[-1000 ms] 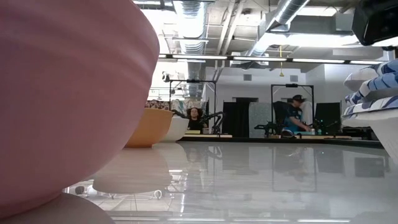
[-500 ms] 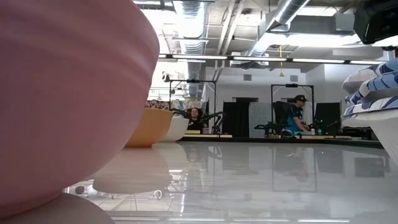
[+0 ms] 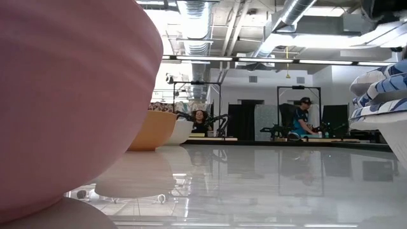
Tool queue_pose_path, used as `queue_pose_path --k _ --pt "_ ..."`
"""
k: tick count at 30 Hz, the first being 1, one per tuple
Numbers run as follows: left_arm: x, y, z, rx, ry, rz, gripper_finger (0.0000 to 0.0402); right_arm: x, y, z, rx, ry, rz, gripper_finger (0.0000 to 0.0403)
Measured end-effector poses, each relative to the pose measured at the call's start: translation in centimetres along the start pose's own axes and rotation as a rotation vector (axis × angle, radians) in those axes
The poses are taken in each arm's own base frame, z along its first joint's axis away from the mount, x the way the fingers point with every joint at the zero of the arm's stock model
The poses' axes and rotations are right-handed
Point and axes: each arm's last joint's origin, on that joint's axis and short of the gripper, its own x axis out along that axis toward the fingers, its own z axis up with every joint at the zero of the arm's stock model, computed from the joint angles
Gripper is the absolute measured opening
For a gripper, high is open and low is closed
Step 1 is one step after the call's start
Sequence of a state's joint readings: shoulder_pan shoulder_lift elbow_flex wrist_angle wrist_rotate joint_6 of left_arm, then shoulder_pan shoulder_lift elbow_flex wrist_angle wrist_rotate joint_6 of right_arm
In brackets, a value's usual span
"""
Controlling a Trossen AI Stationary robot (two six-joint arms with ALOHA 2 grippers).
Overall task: Nest bowls inside each other
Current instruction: Stack the orange bowl on top of the other white paper bowl
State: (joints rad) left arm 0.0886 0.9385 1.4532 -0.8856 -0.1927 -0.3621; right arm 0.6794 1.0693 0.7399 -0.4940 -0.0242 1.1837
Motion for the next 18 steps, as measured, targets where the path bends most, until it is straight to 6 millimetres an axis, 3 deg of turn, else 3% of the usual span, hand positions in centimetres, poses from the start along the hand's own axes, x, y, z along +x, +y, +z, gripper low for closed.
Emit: queue_pose_path --k 3,9,18 --pt "0.3 0.0 -0.1 0.002 0.013 0.0 0.0199 0.1 0.4 0.2 -0.031 -0.028 0.032 0.0151" --pt "1.2 -0.1 -0.3 0.021 0.063 0.02 0.0199 1.8 -0.1 0.1 -0.032 0.002 -0.062 0.013" --pt "3.2 -0.4 -0.7 0.054 0.13 0.044 0.0199 4.1 -0.8 -0.2 -0.02 0.072 -0.16 0.0127"
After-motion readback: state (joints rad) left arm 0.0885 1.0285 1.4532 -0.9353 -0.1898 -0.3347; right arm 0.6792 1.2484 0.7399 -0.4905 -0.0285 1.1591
